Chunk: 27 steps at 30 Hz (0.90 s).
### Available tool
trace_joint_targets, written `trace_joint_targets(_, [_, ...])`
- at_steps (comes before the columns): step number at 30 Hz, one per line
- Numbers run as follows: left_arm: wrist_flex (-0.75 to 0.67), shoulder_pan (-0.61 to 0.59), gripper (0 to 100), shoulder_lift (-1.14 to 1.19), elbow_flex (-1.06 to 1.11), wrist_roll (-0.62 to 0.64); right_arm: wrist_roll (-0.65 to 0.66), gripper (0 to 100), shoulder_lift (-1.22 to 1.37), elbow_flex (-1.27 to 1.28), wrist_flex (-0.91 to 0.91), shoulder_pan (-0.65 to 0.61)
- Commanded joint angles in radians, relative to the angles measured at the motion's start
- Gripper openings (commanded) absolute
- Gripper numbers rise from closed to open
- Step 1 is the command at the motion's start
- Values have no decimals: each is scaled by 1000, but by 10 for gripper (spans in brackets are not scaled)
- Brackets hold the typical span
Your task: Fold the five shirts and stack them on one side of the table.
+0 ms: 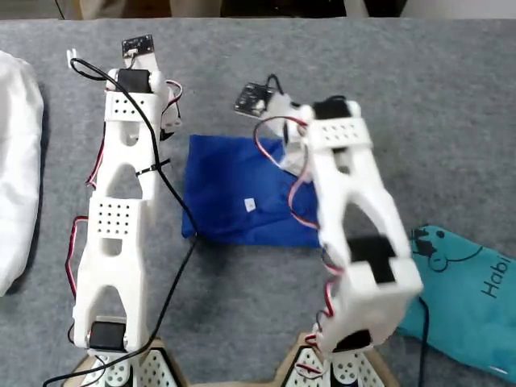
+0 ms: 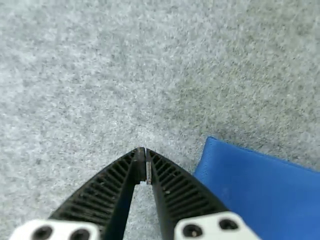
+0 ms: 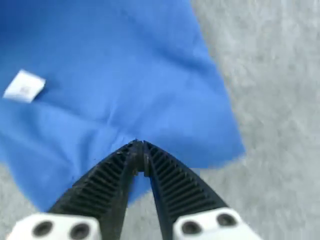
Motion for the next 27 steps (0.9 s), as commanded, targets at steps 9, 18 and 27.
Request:
trace_joint_targets(9, [-14, -11, 20, -10, -18, -21, -23, 5, 223, -257, 149, -38])
trace_joint_targets(18, [-15, -17, 20, -10, -18, -21, -21, 5, 111, -94, 138, -10])
trace_joint_targets(27, [-28, -34, 20, -10, -18, -21, -21, 5, -73, 165, 77, 1])
